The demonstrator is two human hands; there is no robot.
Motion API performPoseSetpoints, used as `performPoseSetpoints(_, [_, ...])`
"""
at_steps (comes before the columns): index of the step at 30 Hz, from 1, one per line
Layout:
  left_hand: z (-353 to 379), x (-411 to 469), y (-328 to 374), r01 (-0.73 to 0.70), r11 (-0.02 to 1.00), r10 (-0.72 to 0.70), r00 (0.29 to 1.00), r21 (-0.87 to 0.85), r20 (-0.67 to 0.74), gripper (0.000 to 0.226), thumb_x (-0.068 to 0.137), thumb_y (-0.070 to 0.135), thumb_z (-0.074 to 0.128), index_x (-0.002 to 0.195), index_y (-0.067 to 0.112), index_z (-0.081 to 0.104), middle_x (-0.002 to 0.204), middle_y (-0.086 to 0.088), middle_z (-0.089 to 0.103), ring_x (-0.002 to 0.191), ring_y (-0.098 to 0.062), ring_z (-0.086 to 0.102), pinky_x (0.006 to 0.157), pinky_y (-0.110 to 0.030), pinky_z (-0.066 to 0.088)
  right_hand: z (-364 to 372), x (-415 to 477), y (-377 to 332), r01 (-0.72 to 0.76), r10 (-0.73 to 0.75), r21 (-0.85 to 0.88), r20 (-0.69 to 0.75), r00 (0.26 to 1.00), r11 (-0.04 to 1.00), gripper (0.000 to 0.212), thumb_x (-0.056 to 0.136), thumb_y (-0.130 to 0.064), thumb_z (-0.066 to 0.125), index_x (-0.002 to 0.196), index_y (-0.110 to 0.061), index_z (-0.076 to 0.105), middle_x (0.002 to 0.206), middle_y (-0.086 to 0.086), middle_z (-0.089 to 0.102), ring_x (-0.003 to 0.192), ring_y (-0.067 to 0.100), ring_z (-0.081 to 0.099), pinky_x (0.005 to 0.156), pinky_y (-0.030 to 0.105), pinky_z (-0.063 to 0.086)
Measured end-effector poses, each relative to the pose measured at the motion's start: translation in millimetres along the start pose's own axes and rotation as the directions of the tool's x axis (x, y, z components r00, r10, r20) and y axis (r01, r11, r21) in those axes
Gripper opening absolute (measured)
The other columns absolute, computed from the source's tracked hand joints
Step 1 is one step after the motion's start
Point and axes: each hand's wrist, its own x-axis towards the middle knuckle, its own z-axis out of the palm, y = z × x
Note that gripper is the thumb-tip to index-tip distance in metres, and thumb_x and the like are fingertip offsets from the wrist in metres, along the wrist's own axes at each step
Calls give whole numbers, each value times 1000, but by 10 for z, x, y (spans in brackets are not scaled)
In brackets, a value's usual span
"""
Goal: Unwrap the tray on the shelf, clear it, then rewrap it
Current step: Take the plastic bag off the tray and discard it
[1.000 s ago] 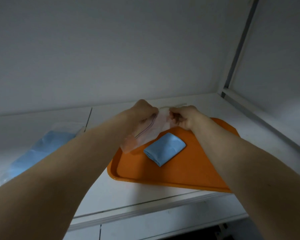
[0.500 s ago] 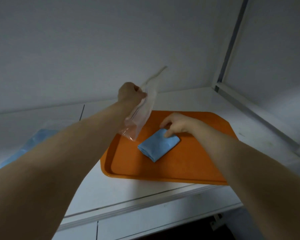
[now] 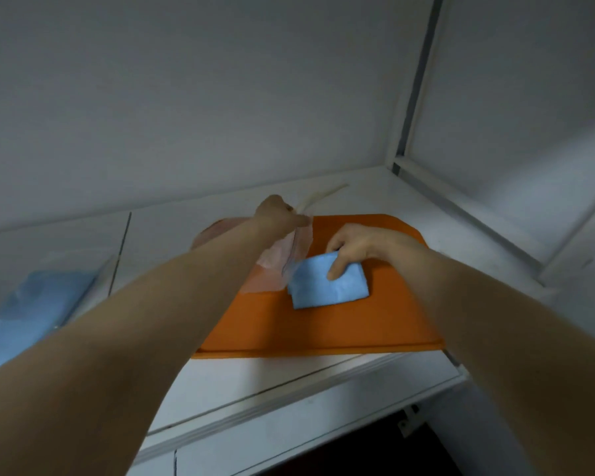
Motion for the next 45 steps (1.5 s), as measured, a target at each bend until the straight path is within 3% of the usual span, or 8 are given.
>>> performPoseSetpoints(5, [259, -59, 106, 101, 983, -86, 991, -155, 103, 26, 91, 19, 50, 70, 3, 49, 61, -9, 47, 49, -19, 43, 44, -23, 32, -240, -316, 361, -145, 178, 297, -90, 980, 944, 16, 68, -8, 74, 80, -15, 66, 83, 4, 64, 82, 22, 60, 62, 26, 47])
performPoseSetpoints(12, [474, -125, 149, 1, 987, 33, 976, -158, 216, 30, 85, 0, 56, 114, 4, 64, 94, -16, 64, 65, -21, 54, 54, -28, 44, -281, -381, 525, 8, 348, 839, -234, 908, 543, 35, 74, -3, 72, 107, -2, 63, 98, 14, 68, 86, 26, 66, 75, 35, 57])
performPoseSetpoints(19, [469, -78, 70, 146, 942, -57, 956, -301, 288, 28, 87, -6, 55, 110, 5, 65, 90, -11, 66, 75, -24, 63, 61, -30, 53, -96, -207, 436, -14, 427, 772, -336, 839, 635, 27, 76, -6, 72, 101, 1, 65, 84, 11, 65, 83, 27, 64, 81, 39, 56])
performPoseSetpoints(24, [432, -75, 65, 180, 883, -94, 973, -433, 212, 23, 92, -2, 49, 76, 14, 54, 85, -8, 59, 79, -23, 57, 74, -31, 50, -69, -208, 440, -139, 406, 544, -408, 818, 827, 24, 72, -12, 73, 92, 1, 68, 83, 10, 60, 80, 26, 61, 70, 33, 52])
performPoseSetpoints(30, [394, -153, 99, 192, 850, -64, 962, -491, 266, 18, 92, -9, 44, 91, 0, 60, 70, -10, 51, 55, -21, 49, 38, -20, 44, -163, -212, 308, 9, 420, 724, -410, 810, 689, 17, 75, -6, 69, 88, -2, 61, 79, 11, 58, 65, 21, 56, 60, 28, 49])
performPoseSetpoints(37, [400, -60, 140, -19, 967, 22, 1000, -256, 6, 33, 95, 23, 47, 67, 9, 56, 78, -15, 52, 78, -24, 47, 59, -25, 35, -23, -114, 254, -201, 415, 594, -249, 875, 779, 25, 80, -12, 71, 100, 2, 64, 92, 16, 65, 90, 31, 66, 76, 43, 59])
performPoseSetpoints(42, [386, -73, 204, -66, 994, 67, 998, -86, 9, 42, 96, 34, 48, 102, -2, 70, 108, -18, 67, 94, -28, 60, 83, -33, 48, -93, -141, 133, -94, 434, 910, -99, 895, 403, 37, 87, -5, 63, 123, 0, 54, 91, 15, 62, 84, 28, 63, 68, 39, 56])
performPoseSetpoints(45, [397, -46, 208, -82, 996, 81, 996, -24, -30, 42, 94, 37, 50, 95, 1, 71, 104, -18, 69, 97, -32, 64, 78, -32, 48, -29, -113, 81, -81, 425, 946, -64, 903, 313, 27, 95, -6, 53, 121, -4, 55, 90, 13, 60, 84, 26, 63, 68, 36, 54])
